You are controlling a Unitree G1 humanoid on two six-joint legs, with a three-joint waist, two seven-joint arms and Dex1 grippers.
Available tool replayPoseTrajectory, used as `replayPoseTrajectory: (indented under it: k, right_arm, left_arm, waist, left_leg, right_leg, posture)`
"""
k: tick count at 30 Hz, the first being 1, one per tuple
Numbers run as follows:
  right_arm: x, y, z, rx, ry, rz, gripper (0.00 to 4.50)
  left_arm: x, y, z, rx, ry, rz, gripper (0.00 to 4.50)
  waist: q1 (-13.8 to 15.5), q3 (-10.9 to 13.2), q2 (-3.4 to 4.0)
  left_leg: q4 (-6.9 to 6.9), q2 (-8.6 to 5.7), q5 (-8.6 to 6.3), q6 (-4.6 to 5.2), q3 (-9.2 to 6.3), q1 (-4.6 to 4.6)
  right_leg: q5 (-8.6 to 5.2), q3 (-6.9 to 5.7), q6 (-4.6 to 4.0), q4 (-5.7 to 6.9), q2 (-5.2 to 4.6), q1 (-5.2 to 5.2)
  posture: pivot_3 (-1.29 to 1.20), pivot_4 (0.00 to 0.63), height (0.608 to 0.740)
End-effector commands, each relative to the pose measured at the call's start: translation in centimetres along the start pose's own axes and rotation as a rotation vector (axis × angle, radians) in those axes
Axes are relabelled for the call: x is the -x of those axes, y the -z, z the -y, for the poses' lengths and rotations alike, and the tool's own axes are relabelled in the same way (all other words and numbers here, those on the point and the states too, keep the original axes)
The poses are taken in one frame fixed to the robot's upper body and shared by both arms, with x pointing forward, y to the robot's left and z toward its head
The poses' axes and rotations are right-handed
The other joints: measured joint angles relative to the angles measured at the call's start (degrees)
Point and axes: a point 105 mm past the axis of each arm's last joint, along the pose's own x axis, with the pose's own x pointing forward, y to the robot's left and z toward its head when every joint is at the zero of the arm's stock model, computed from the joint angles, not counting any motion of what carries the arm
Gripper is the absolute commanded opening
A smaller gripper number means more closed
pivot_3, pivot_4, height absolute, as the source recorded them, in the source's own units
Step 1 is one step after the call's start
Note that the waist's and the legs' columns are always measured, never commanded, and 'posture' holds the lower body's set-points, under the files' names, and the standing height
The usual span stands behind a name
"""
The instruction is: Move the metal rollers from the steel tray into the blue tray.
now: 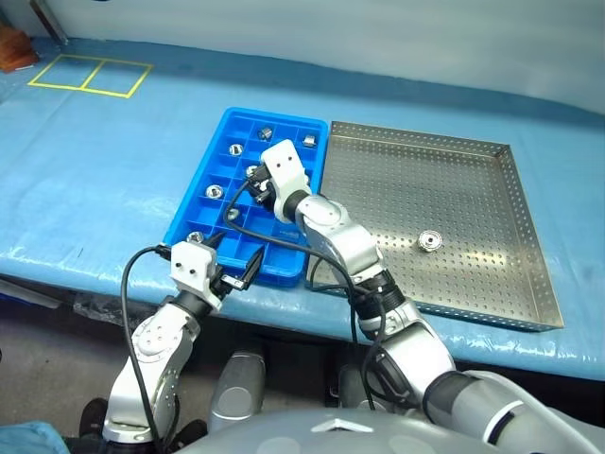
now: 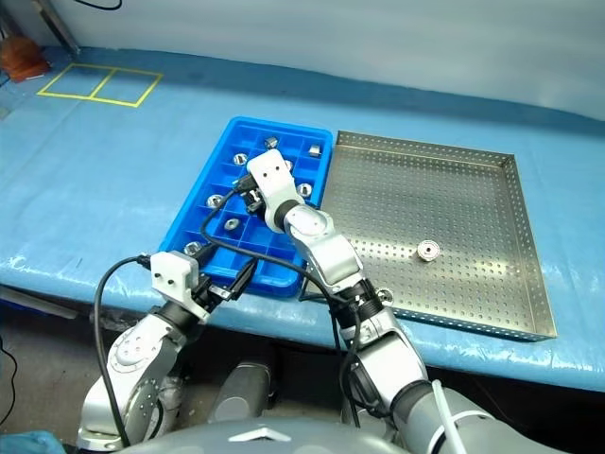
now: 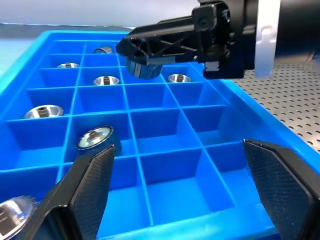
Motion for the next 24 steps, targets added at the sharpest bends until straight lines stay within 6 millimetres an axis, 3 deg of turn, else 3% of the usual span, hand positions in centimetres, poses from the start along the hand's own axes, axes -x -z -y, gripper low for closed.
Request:
replayPoseTrajectory:
  k: [1,7,11,14,19,24]
  right_arm:
    - [-0.1,-0.2,1.1,0.003,0.038,0.027,1.68]
    - [0.7,0.5,2.2,-0.007,0.065,0.015,1.68]
    - [1.5,2.5,2.9,-0.009,0.073,-0.065,1.68]
    - [2.0,3.4,2.6,-0.021,0.054,-0.103,2.65]
    - [3.4,2.3,3.2,-0.012,0.111,-0.05,4.13]
    - [6.8,0.3,6.0,-0.021,0.249,0.03,4.13]
  left_arm:
    - [0.1,-1.5,0.5,-0.021,0.007,0.061,4.5]
    - [0.1,-1.4,0.8,-0.018,0.027,0.057,4.5]
    - [-0.4,-1.3,1.1,-0.019,0.058,0.054,4.5]
    - [-0.7,-1.3,1.3,-0.02,0.074,0.051,4.5]
    - [-1.2,-1.4,1.6,-0.028,0.11,0.047,4.5]
    - [-2.0,-1.6,2.3,-0.038,0.166,0.044,4.5]
  waist:
    - [0.4,0.0,0.0]
    - [0.5,0.0,0.01]
    - [0.5,0.0,0.0]
    - [0.5,0.0,-0.02]
    - [0.5,0.0,-0.04]
    - [0.2,0.0,-0.02]
  left_leg:
    - [-0.01,0.0,0.0,-0.01,0.0,0.0]
    - [-0.04,0.0,-0.01,-0.01,0.01,-0.03]
    - [-0.09,0.01,-0.01,-0.01,0.01,-0.02]
    - [-0.08,-0.02,-0.01,-0.01,-0.04,-0.02]
    - [-0.07,-0.03,-0.01,-0.02,-0.04,-0.01]
    - [0.0,-0.04,-0.01,-0.03,-0.04,-0.07]
  right_leg:
    - [0.0,0.0,0.0,-0.01,0.0,0.0]
    - [-0.02,-0.01,-0.03,-0.02,0.0,-0.04]
    - [-0.05,-0.02,-0.07,-0.01,0.0,-0.05]
    - [-0.07,-0.05,-0.09,-0.02,-0.03,0.0]
    - [-0.08,-0.05,-0.07,-0.06,-0.04,0.04]
    - [-0.09,-0.07,-0.05,-0.06,-0.05,0.01]
  posture:
    - [0.35,0.15,0.74]
    - [0.32,0.15,0.74]
    - [0.29,0.15,0.74]
    - [0.28,0.15,0.74]
    - [0.23,0.15,0.74]
    - [0.17,0.15,0.74]
